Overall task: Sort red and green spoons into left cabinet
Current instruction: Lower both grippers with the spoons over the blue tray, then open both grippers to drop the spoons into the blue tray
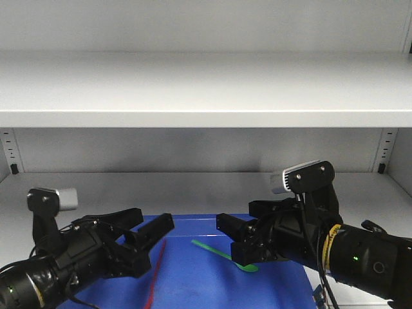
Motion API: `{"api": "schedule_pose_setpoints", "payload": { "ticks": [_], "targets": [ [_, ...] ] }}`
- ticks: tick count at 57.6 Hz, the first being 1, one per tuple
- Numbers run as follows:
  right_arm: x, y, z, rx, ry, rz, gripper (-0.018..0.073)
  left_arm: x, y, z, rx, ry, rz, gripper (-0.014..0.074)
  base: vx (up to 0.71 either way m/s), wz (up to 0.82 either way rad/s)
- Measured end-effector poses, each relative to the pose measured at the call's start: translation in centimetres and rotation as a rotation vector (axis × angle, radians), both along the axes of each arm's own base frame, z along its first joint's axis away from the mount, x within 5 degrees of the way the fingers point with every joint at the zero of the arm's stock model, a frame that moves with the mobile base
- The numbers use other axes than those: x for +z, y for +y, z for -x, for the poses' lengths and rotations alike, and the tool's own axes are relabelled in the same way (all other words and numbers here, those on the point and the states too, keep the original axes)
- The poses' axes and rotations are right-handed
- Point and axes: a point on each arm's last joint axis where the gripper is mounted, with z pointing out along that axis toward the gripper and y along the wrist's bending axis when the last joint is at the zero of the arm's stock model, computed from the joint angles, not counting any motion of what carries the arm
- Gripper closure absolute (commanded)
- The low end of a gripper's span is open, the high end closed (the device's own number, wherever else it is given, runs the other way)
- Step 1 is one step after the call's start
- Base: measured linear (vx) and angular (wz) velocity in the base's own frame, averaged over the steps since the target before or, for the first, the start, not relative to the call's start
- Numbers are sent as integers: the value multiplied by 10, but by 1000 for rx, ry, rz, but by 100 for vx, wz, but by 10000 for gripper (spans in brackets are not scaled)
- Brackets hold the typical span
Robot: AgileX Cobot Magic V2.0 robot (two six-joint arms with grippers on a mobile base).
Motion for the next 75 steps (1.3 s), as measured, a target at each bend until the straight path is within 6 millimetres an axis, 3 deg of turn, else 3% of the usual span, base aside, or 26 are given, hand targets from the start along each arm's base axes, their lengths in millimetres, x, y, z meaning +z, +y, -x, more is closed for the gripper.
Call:
{"api": "schedule_pose_setpoints", "payload": {
  "ticks": [14,38,59,67,75],
  "targets": [
    [0,-1,0,-7,2,5,-45,0,-1,1,-25,-194,-207,6,0,0],
    [-1,-1,-1,-12,4,9,63,1,-1,1,-29,-219,-219,76,0,0],
    [-1,-1,-1,-12,4,9,107,-2,-1,2,-31,-218,-231,85,0,0],
    [-1,-1,-1,-12,3,10,109,-7,7,17,-28,-198,-248,85,0,0],
    [-1,-1,-1,-12,3,10,109,8,25,47,21,-221,-228,85,0,0]
  ]
}}
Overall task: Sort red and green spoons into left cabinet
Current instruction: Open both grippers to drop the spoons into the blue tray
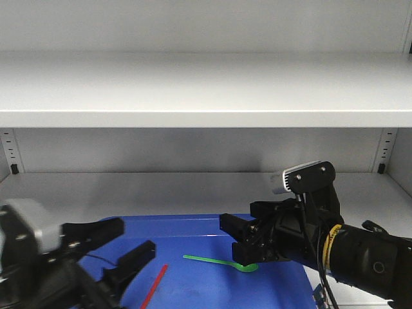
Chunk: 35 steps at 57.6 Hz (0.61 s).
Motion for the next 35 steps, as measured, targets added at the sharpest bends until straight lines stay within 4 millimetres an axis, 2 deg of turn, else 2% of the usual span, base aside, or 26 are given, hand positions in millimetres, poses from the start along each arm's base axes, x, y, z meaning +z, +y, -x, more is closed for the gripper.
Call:
{"api": "schedule_pose_setpoints", "payload": {
  "ticks": [7,15,24,30,35],
  "targets": [
    [0,0,0,0,0,0,109,14,24,25,120,37,73,116,0,0],
    [0,0,0,0,0,0,109,15,49,52,253,139,67,226,0,0],
    [0,0,0,0,0,0,109,4,71,84,286,66,-118,439,0,0],
    [0,0,0,0,0,0,109,-6,87,103,343,-14,-149,600,0,0],
    [0,0,0,0,0,0,109,-19,99,118,416,-45,-129,605,0,0]
  ]
}}
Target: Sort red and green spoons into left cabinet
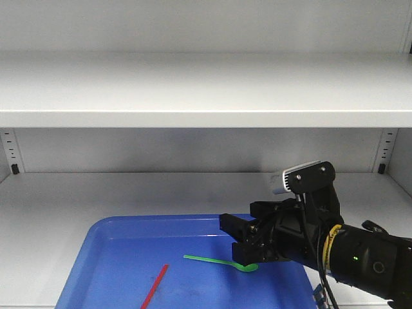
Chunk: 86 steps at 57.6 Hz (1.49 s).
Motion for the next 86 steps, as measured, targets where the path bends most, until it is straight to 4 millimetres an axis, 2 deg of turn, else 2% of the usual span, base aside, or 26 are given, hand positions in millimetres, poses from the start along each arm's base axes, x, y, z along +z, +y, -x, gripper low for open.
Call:
{"api": "schedule_pose_setpoints", "payload": {
  "ticks": [7,17,18,63,75,86],
  "targets": [
    [0,0,0,0,0,0,109,-22,13,17,102,-34,71,604,0,0],
    [0,0,0,0,0,0,109,-47,22,30,210,-72,169,604,0,0],
    [0,1,0,0,2,2,109,-68,26,35,264,-63,203,604,0,0],
    [0,-2,0,-20,-7,31,124,-68,26,35,264,-62,204,603,0,0],
    [0,-28,18,-198,51,7,175,-68,26,35,264,-62,204,603,0,0],
    [14,-66,58,-333,5,58,249,-68,26,35,264,-62,204,603,0,0]
  ]
}}
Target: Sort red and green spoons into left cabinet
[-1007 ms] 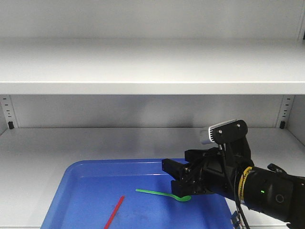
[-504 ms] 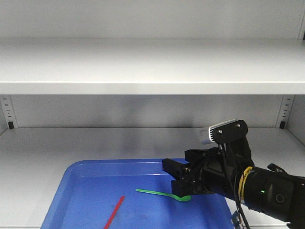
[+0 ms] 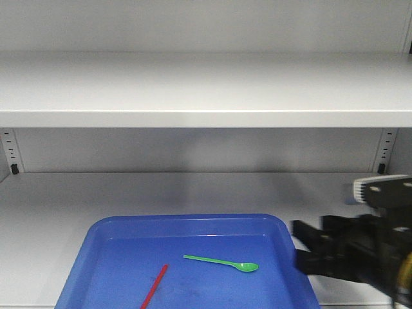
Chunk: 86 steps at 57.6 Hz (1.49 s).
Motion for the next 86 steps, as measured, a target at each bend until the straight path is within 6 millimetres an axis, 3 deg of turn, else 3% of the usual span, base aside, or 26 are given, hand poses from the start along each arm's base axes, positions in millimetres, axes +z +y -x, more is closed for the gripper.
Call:
{"api": "schedule_pose_setpoints", "payload": {
  "ticks": [7,14,28,39,44,53,86],
  "targets": [
    [14,-26,35,-69,-48,53,317,0,0,0,0,0,0,603,0,0],
    [13,-48,68,-123,-86,95,377,0,0,0,0,0,0,603,0,0],
    [-22,-76,129,-255,-192,91,482,0,0,0,0,0,0,603,0,0],
    [-65,-81,159,-283,-252,99,565,0,0,0,0,0,1,603,0,0],
    [-91,-81,166,-283,-260,97,571,0,0,0,0,0,1,603,0,0],
    [-122,-81,168,-283,-223,76,569,0,0,0,0,1,1,603,0,0],
    [-128,-80,168,-289,-172,29,568,-1,0,0,1,11,2,603,0,0]
  ]
}}
